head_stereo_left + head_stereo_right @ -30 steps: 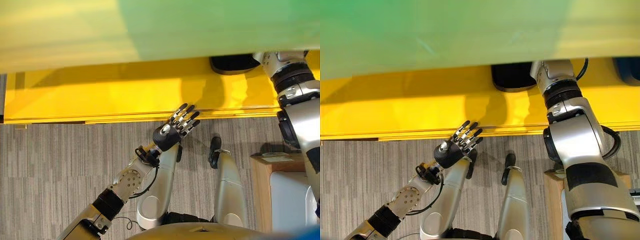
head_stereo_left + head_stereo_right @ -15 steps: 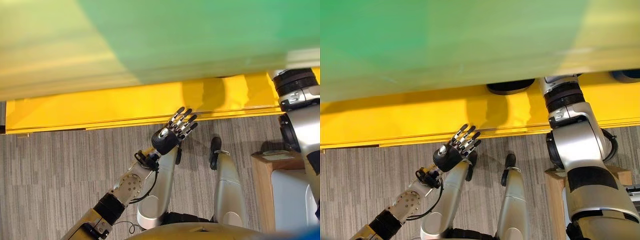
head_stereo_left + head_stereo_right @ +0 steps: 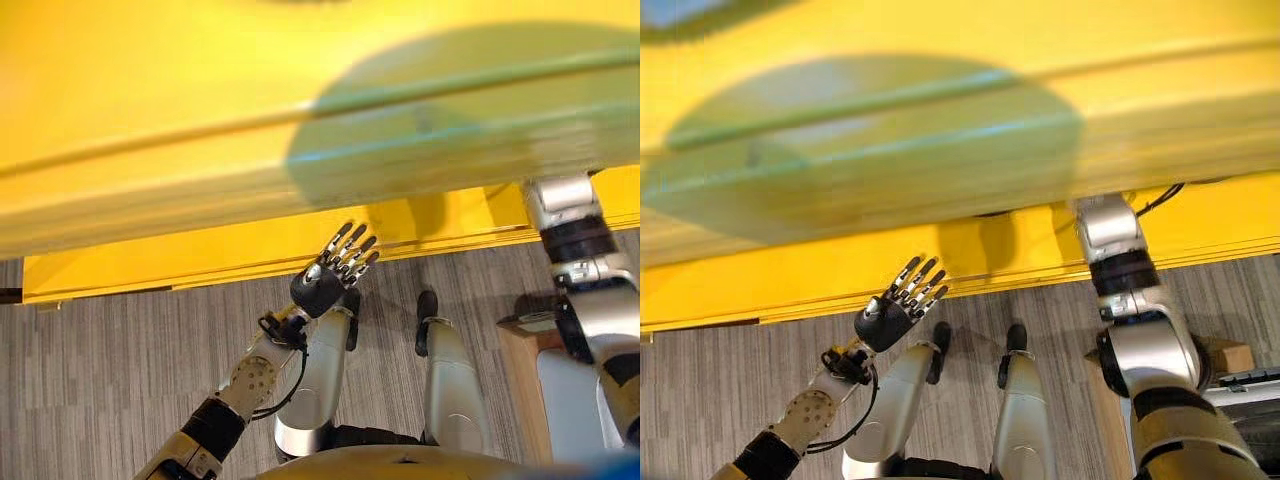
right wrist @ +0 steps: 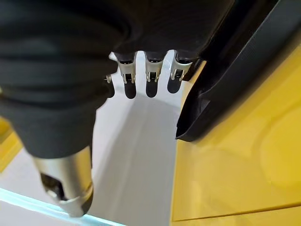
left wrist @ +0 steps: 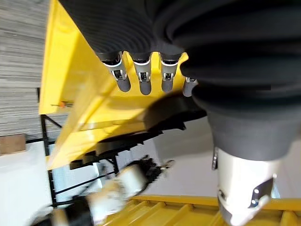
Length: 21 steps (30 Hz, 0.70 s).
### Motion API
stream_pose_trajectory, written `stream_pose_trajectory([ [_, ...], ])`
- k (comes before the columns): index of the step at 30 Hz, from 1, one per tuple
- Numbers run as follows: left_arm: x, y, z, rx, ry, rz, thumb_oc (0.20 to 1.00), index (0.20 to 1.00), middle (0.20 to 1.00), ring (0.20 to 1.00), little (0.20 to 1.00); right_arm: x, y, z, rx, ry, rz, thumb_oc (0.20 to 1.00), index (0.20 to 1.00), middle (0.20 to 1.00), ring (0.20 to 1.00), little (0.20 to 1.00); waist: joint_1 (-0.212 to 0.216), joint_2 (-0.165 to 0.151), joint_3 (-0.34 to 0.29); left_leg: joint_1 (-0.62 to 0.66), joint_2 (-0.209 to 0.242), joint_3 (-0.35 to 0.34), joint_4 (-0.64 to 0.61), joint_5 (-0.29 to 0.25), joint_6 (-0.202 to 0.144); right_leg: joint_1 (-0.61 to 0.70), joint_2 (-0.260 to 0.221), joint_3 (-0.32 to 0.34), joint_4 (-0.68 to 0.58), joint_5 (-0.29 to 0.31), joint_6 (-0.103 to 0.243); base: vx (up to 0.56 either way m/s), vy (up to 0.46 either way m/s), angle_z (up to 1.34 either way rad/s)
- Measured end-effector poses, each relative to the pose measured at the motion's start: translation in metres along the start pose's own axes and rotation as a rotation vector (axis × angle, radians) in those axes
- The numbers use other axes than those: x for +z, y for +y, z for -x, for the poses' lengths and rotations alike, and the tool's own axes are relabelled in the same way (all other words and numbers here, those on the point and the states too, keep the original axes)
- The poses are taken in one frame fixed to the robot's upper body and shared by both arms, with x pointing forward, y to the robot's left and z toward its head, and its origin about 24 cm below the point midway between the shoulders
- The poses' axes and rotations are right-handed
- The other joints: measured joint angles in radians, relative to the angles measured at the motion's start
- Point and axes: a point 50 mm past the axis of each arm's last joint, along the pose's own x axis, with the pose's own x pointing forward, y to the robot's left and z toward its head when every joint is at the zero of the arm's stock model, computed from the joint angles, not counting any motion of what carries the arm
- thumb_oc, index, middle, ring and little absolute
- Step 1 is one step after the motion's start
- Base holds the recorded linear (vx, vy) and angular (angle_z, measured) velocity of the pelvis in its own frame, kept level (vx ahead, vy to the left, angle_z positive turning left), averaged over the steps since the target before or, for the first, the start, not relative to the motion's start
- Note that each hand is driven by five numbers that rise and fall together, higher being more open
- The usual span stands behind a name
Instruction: Move parts from the plastic box to the shelf.
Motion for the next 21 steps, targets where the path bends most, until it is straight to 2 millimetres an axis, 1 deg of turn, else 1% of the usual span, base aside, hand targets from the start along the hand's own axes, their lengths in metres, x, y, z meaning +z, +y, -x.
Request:
stream_pose_trajectory([
  [2, -0.002, 0.002, 0.003, 0.012, -0.006, 0.005, 1.0, 1.0, 1.0, 1.0, 1.0, -0.016, -0.002, 0.017, 0.043, 0.036, 0.003, 1.0, 1.0, 1.0, 1.0, 1.0, -0.011, 0.0, 0.0, 0.042, 0.004, 0.008, -0.039, 0.01, 0.0, 0.035, 0.002, 0.004, -0.03, 0.009, 0.0, 0.03, -0.011, -0.11],
  [4, -0.005, 0.002, 0.005, 0.003, 0.007, -0.009, 1.0, 1.0, 1.0, 1.0, 1.0, -0.032, 0.001, 0.032, 0.083, 0.092, 0.0, 1.0, 1.0, 1.0, 1.0, 1.0, -0.036, 0.0, 0.0, 0.074, 0.01, 0.018, -0.072, 0.015, 0.0, 0.062, 0.007, 0.011, -0.063, 0.018, 0.0, 0.03, -0.005, -0.16],
  [6, -0.007, 0.002, 0.007, 0.002, 0.017, -0.034, 1.0, 1.0, 1.0, 1.0, 1.0, -0.041, 0.002, 0.052, 0.128, 0.127, -0.031, 1.0, 1.0, 1.0, 1.0, 1.0, -0.051, -0.001, -0.001, 0.091, 0.017, 0.024, -0.091, 0.016, -0.001, 0.078, 0.016, 0.015, -0.09, 0.028, 0.0, 0.03, 0.004, -0.17],
  [8, -0.006, 0.002, 0.007, 0.0, 0.012, -0.039, 1.0, 1.0, 1.0, 1.0, 1.0, -0.054, -0.001, 0.079, 0.172, 0.175, -0.069, 1.0, 1.0, 1.0, 1.0, 1.0, -0.068, -0.003, -0.001, 0.118, 0.023, 0.031, -0.119, 0.02, -0.003, 0.101, 0.021, 0.02, -0.115, 0.034, -0.001, 0.01, 0.005, -0.13],
  [10, -0.002, 0.003, 0.009, 0.009, -0.016, -0.042, 1.0, 1.0, 1.0, 1.0, 1.0, -0.07, -0.002, 0.109, 0.239, 0.25, -0.081, 1.0, 1.0, 1.0, 1.0, 1.0, -0.089, -0.006, -0.003, 0.161, 0.026, 0.048, -0.158, 0.026, -0.002, 0.129, 0.024, 0.032, -0.14, 0.038, 0.002, 0.02, 0.016, -0.2],
  [12, 0.0, 0.003, 0.009, 0.014, -0.041, -0.051, 1.0, 1.0, 1.0, 1.0, 1.0, -0.084, -0.011, 0.131, 0.283, 0.306, -0.066, 1.0, 1.0, 1.0, 1.0, 1.0, -0.111, -0.008, -0.005, 0.194, 0.026, 0.053, -0.191, 0.033, -0.002, 0.158, 0.025, 0.035, -0.167, 0.044, 0.003, 0.03, 0.028, -0.13],
  [13, 0.002, 0.002, 0.011, 0.019, -0.055, -0.049, 1.0, 1.0, 1.0, 1.0, 1.0, -0.092, -0.017, 0.143, 0.311, 0.333, -0.056, 1.0, 1.0, 1.0, 1.0, 1.0, -0.119, -0.016, -0.012, 0.211, 0.028, 0.056, -0.209, 0.036, -0.003, 0.171, 0.026, 0.037, -0.181, 0.047, 0.004, 0.03, 0.038, -0.12],
  [15, 0.003, 0.004, 0.018, 0.041, -0.065, -0.052, 1.0, 1.0, 1.0, 1.0, 1.0, -0.099, -0.024, 0.161, 0.358, 0.376, -0.051, 1.0, 1.0, 1.0, 1.0, 1.0, -0.135, -0.035, -0.034, 0.237, 0.039, 0.072, -0.239, 0.039, -0.005, 0.194, 0.036, 0.049, -0.218, 0.061, 0.003, 0.02, 0.048, -0.24],
  [16, 0.0, 0.006, 0.025, 0.067, -0.055, -0.061, 1.0, 1.0, 1.0, 1.0, 1.0, -0.103, -0.03, 0.172, 0.387, 0.412, -0.065, 1.0, 1.0, 1.0, 1.0, 1.0, -0.142, -0.043, -0.061, 0.259, 0.042, 0.078, -0.272, 0.049, -0.007, 0.212, 0.04, 0.054, -0.249, 0.071, 0.002, 0.02, 0.066, -0.2],
  [18, -0.002, 0.009, 0.032, 0.099, -0.045, -0.081, 1.0, 1.0, 1.0, 1.0, 1.0, -0.112, -0.037, 0.185, 0.415, 0.481, -0.066, 1.0, 1.0, 1.0, 1.0, 1.0, -0.157, -0.05, -0.092, 0.291, 0.042, 0.078, -0.311, 0.06, -0.008, 0.237, 0.041, 0.054, -0.277, 0.077, 0.002, 0.02, 0.082, -0.07],
  [20, -0.002, 0.012, 0.042, 0.138, -0.03, -0.104, 1.0, 1.0, 1.0, 1.0, 1.0, -0.122, -0.048, 0.203, 0.453, 0.565, -0.076, 1.0, 1.0, 1.0, 1.0, 1.0, -0.162, -0.051, -0.128, 0.329, 0.044, 0.083, -0.354, 0.07, -0.009, 0.268, 0.044, 0.055, -0.311, 0.086, 0.003, 0.0, 0.09, -0.07],
  [21, -0.003, 0.014, 0.051, 0.176, -0.013, -0.129, 1.0, 1.0, 1.0, 1.0, 1.0, -0.127, -0.056, 0.216, 0.483, 0.613, -0.066, 1.0, 1.0, 1.0, 1.0, 1.0, -0.164, -0.051, -0.156, 0.345, 0.045, 0.087, -0.376, 0.075, -0.009, 0.278, 0.045, 0.057, -0.323, 0.088, 0.005, 0.01, 0.094, -0.09],
])
